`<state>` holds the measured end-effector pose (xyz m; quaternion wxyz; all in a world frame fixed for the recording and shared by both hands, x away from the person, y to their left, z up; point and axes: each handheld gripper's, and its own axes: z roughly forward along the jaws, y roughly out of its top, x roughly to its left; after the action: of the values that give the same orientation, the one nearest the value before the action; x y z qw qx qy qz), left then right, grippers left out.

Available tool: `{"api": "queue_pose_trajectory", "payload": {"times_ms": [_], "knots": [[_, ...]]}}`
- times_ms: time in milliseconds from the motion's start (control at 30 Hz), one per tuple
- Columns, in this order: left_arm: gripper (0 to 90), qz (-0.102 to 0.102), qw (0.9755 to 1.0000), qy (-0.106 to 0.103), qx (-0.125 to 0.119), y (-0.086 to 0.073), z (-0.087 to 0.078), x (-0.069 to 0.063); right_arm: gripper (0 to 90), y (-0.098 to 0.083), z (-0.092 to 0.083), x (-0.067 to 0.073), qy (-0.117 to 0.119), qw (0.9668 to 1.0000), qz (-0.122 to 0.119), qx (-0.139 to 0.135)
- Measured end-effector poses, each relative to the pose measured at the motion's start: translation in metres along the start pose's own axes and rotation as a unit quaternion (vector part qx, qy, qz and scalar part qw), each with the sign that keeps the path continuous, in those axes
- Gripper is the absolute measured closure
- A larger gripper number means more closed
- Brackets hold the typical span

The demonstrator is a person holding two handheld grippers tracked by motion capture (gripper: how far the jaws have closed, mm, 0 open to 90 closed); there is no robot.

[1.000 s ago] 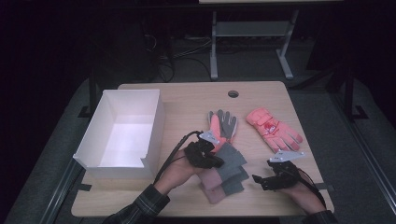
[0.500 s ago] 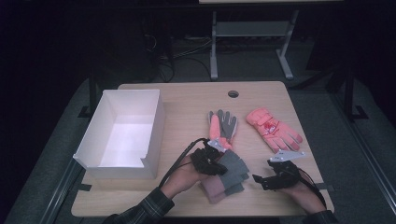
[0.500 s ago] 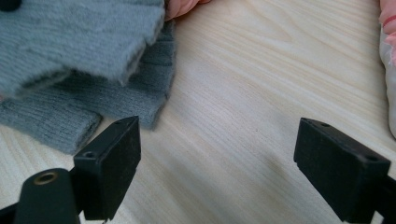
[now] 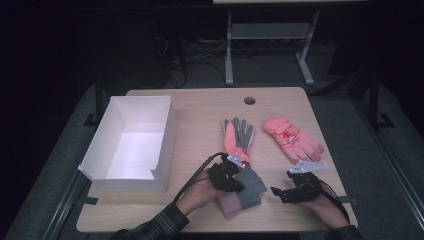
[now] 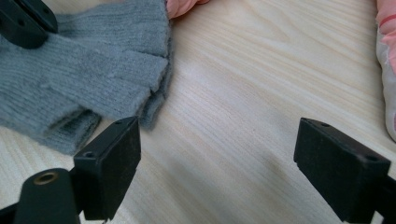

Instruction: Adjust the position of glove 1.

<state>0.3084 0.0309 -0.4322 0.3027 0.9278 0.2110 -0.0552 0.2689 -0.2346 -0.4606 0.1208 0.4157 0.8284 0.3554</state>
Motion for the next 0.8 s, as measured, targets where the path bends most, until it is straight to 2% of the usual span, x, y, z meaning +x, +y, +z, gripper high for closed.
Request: {"api": "queue_pose_trajectory", "payload": {"times_ms": [67,167,300,400,467,533,667,700,800], "knots": [[84.7,-0.002,1.0000,0.002,0.002,-0.001,0.002,-0.001,14.6,0.000,0.000,0.000,0.000,1.0000,0.000,0.001],[79.7,0.008,1.0000,0.002,0.004,-0.001,0.003,-0.002,14.6,0.000,0.000,0.000,0.000,1.0000,-0.001,0.000],[60.7,0.015,0.9998,-0.006,-0.008,0.001,-0.006,-0.002,14.6,0.000,0.000,0.000,0.000,1.0000,0.000,0.000],[42.9,0.015,0.9998,0.002,-0.016,0.002,-0.011,-0.001,14.6,0.000,-0.001,-0.001,-0.002,1.0000,-0.002,0.000],[32.1,0.014,0.9998,0.007,-0.011,0.000,-0.010,0.001,14.6,0.000,-0.001,0.000,-0.004,1.0000,-0.001,0.000],[24.0,0.012,0.9999,0.001,-0.005,-0.002,-0.008,0.002,14.6,0.000,-0.001,0.000,-0.005,1.0000,0.000,0.000],[17.7,0.016,0.9999,0.007,0.000,-0.008,-0.002,0.002,14.7,-0.001,-0.001,0.000,-0.008,0.9999,-0.005,0.003],[17.1,0.014,0.9999,0.008,-0.001,-0.008,0.000,0.002,14.6,-0.001,-0.001,0.001,-0.009,1.0000,0.002,0.004],[16.7,0.014,0.9998,0.011,0.000,-0.008,0.004,0.003,14.6,-0.002,-0.002,-0.001,-0.010,0.9999,-0.001,0.001]]}}
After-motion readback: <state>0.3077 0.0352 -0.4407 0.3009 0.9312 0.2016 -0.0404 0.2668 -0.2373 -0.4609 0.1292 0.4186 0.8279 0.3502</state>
